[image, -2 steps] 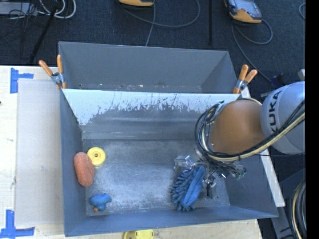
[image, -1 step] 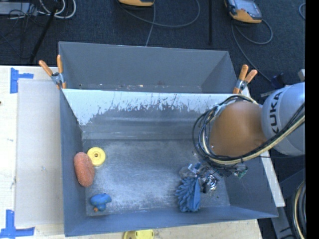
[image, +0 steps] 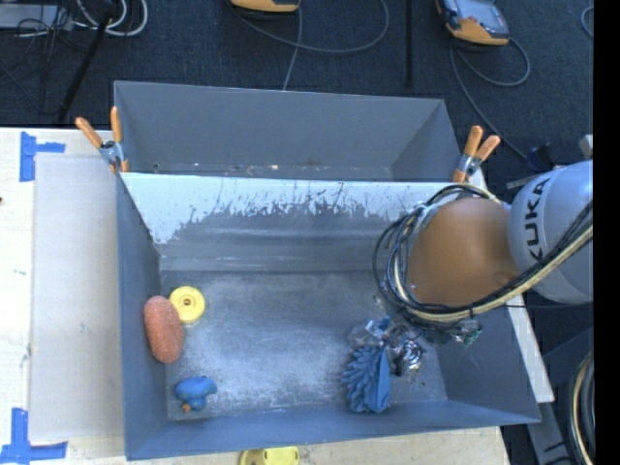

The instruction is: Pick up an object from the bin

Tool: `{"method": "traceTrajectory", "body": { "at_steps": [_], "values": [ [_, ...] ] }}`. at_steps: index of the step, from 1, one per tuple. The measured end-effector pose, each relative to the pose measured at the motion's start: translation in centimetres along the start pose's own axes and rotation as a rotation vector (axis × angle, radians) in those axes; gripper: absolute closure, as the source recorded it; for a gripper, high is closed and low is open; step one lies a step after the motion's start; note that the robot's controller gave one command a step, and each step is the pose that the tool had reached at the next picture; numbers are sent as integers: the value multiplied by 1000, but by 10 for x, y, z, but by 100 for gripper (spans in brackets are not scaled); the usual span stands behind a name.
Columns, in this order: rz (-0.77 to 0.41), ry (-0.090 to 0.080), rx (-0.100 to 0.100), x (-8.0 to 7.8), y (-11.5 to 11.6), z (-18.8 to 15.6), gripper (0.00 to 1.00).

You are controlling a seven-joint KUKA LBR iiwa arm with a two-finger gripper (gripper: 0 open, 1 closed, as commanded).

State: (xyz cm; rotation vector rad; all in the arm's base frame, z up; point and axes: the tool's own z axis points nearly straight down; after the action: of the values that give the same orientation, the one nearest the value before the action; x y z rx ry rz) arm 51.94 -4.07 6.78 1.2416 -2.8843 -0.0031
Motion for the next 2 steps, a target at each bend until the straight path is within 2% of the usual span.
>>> {"method": "traceTrajectory", "body": {
  "at_steps": [2],
  "values": [
    [0,-1,-1,0,0,-8,100]
  ]
}}
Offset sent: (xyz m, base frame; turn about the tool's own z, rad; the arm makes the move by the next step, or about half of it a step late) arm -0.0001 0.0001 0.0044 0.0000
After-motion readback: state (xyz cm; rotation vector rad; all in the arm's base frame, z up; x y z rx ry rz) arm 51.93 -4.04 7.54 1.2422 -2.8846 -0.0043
